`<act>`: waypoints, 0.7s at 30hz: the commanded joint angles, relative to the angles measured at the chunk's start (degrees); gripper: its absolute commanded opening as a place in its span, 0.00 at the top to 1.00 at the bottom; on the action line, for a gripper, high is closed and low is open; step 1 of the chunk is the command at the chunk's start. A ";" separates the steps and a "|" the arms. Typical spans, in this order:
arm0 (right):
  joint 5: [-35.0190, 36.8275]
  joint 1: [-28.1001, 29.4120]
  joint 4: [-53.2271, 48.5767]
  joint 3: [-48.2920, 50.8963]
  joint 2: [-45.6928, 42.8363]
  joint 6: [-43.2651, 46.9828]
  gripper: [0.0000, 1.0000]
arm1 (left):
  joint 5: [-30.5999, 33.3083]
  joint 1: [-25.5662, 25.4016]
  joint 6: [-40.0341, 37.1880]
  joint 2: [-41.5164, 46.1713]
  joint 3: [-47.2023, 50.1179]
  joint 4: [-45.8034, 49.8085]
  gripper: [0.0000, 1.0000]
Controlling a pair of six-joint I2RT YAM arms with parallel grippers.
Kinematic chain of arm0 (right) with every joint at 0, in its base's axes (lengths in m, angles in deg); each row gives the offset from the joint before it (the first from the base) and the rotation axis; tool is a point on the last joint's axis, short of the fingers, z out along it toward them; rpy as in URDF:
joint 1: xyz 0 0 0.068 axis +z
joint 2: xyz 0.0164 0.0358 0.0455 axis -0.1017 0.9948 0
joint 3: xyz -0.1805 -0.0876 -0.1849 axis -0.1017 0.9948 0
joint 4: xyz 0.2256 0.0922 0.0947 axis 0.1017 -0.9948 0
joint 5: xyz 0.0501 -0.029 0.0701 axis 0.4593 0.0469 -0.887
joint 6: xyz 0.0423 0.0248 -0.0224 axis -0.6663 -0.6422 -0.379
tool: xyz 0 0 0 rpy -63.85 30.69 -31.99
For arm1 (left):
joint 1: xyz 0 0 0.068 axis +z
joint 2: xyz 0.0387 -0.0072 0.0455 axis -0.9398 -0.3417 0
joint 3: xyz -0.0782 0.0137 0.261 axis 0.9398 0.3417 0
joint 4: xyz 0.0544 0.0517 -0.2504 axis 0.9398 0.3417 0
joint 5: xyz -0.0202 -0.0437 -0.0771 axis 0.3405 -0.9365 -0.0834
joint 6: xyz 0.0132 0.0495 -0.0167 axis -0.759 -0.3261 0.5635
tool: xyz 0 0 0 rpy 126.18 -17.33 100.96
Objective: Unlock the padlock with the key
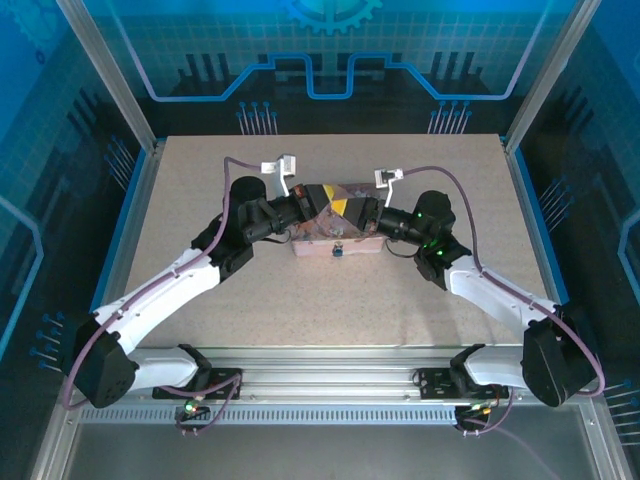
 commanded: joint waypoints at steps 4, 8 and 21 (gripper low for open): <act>-1.20 -0.98 -6.31 -1.65 -3.19 5.76 1.00 | -3.72 1.26 2.66 1.86 -0.09 0.54 0.74; -2.46 -1.85 -9.17 -1.60 -4.73 8.14 1.00 | -9.08 2.80 4.26 1.42 -0.83 1.08 0.63; -6.50 -2.15 -17.14 -4.92 -4.88 14.28 1.00 | -22.05 3.50 4.72 -3.20 -5.18 3.70 0.56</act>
